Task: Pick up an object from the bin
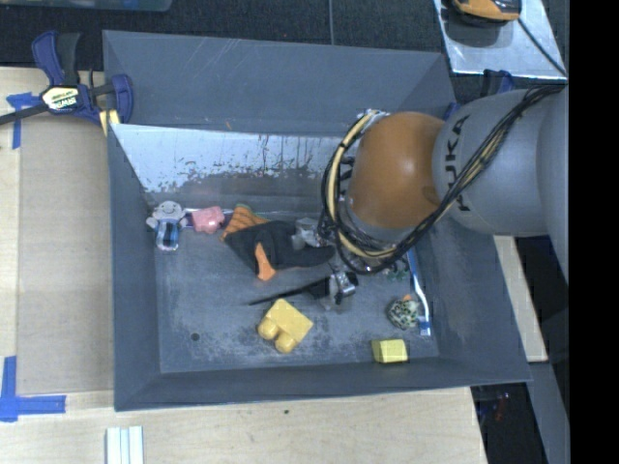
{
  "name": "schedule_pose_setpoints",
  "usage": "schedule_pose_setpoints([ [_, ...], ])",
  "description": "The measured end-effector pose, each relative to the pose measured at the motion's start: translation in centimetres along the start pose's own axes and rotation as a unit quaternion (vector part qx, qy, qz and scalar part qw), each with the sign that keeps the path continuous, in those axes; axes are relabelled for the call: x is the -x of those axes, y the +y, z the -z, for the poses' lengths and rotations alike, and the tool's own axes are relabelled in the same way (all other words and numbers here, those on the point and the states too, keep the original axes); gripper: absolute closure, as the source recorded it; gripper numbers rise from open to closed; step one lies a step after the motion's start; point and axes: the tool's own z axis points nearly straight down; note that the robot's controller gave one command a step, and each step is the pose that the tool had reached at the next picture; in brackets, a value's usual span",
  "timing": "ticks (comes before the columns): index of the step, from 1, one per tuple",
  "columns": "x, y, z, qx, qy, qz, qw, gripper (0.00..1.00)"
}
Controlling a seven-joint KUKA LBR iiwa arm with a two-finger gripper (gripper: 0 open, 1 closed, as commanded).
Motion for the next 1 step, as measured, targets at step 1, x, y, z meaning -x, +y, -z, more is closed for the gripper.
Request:
schedule_pose_setpoints([
  [1, -1.05, -0.15, -0.46, 0.001, -0.0018, 0.023, 0.9997, 1.00],
])
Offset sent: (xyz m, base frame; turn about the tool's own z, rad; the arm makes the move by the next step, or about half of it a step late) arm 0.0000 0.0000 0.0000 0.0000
